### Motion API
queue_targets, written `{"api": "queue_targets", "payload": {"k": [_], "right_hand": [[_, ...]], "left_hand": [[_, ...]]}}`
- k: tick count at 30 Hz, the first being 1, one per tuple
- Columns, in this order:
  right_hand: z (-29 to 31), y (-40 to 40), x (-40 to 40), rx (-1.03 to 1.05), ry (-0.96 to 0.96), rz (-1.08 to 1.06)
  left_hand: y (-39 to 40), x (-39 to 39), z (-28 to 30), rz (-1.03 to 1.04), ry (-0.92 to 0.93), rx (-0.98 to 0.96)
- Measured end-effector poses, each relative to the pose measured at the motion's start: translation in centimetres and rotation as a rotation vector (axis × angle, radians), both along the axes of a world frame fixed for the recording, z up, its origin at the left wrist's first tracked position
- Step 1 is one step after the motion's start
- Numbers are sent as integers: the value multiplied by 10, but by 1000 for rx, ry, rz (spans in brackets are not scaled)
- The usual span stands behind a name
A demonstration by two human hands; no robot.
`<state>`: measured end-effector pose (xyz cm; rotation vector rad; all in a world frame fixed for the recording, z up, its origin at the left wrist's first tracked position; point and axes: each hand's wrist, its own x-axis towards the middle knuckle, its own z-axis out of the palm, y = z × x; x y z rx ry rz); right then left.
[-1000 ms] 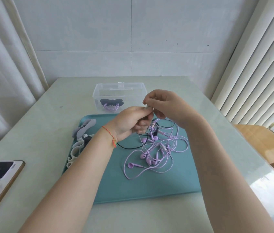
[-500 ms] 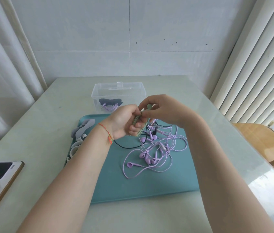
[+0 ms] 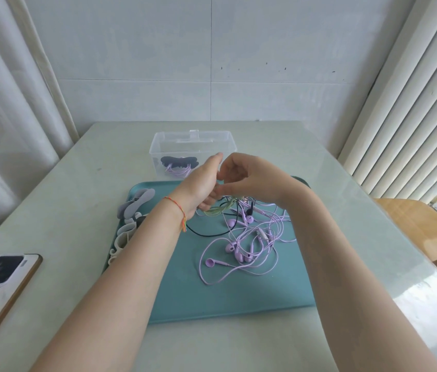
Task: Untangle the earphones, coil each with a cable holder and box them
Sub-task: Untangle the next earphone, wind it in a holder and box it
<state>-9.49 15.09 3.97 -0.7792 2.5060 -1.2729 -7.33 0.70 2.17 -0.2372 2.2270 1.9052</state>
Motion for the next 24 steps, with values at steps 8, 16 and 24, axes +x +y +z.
{"api": "queue_targets", "payload": {"k": [8,16,24], "right_hand": [[0,-1,0,-58,-4,-9],[0,-3,-1,-187,68,-171],[0,-8,1,-181,144,-210]], "left_hand": [[-9,-4,2,3,-43,183],[-14,-4,3,-68,5,393],[-25,-2,8,103,171,75]]}}
